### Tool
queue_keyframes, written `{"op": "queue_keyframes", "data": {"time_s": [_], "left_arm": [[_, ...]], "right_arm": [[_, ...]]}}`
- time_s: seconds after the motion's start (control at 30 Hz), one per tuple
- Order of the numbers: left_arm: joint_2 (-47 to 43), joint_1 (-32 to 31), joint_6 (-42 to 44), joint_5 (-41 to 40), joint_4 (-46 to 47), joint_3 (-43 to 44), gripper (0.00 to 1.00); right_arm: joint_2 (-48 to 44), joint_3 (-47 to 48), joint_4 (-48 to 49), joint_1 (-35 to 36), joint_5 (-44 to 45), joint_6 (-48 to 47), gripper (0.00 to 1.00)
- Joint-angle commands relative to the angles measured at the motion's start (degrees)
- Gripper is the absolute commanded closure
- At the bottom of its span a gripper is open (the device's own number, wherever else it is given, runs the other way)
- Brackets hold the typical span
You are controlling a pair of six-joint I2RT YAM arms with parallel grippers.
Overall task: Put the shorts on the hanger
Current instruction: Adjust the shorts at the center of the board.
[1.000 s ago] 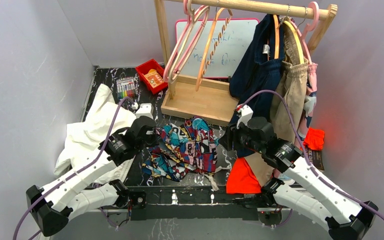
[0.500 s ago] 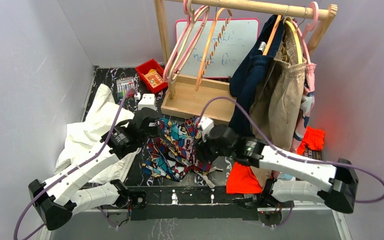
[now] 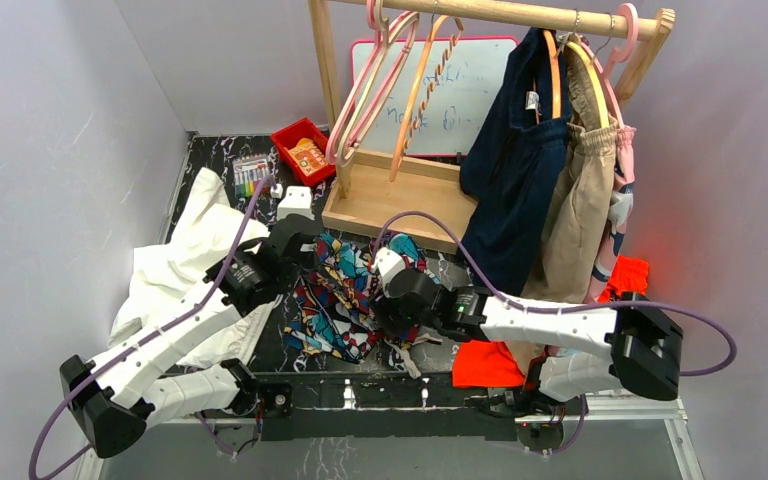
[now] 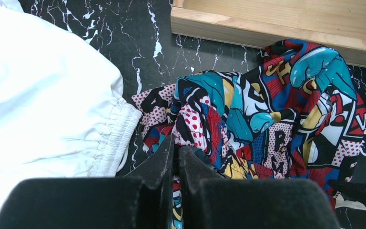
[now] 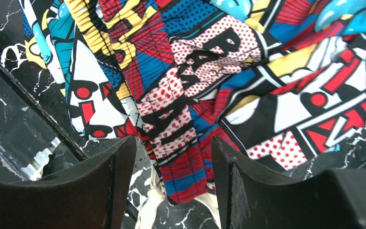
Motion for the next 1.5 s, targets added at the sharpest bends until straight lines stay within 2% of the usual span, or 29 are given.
{"op": "queue_keyframes", "data": {"time_s": [0.0, 0.2, 0.33, 0.47, 0.6, 0.63, 0.8, 0.93, 1.13, 1.23, 1.47], "left_arm": [[-2.0, 0.2, 0.5, -1.4, 0.8, -0.1, 1.00], [-3.6, 0.2, 0.4, -0.8, 0.9, -1.1, 1.00], [-4.2, 0.2, 0.1, -0.1, 1.0, -1.8, 1.00], [-4.4, 0.2, -0.1, 0.7, 0.9, -2.3, 1.00], [-5.1, 0.2, 0.5, 1.1, 1.2, -2.4, 1.00], [-5.4, 0.2, 0.8, 1.5, 1.5, -2.3, 1.00], [-4.7, 0.2, 2.9, 3.1, 2.9, -0.8, 1.00], [-2.9, 0.2, 3.8, 5.2, 6.2, -1.7, 1.00], [1.1, 0.2, 3.2, 9.0, 11.5, -5.3, 1.00], [3.3, 0.2, 3.4, 9.5, 15.0, -7.5, 1.00], [10.4, 0.3, 2.3, 8.5, 14.9, -6.3, 1.00]], "right_arm": [[3.8, 0.5, 6.7, 1.1, 1.6, -0.7, 0.33], [9.1, 2.6, 5.8, 1.2, 5.8, 0.7, 0.39], [10.6, 3.4, 3.8, 1.3, 9.6, 1.9, 0.51], [8.4, 3.3, 2.2, 1.3, 15.4, 3.4, 0.72], [1.0, 3.1, 0.2, 1.2, 21.4, 4.3, 0.98], [-1.2, 3.2, -0.2, 1.2, 22.7, 4.4, 1.00], [-12.5, 3.1, -1.1, 1.2, 25.8, 5.0, 1.00], [-17.9, 0.2, -2.0, 1.0, 28.8, 8.0, 1.00], [-18.2, -3.5, -6.7, 0.6, 29.6, 14.8, 1.00], [-17.1, -6.1, -5.4, -0.3, 28.1, 15.3, 1.00], [-14.1, -8.3, -0.3, -9.3, 16.1, 14.6, 1.00]]}}
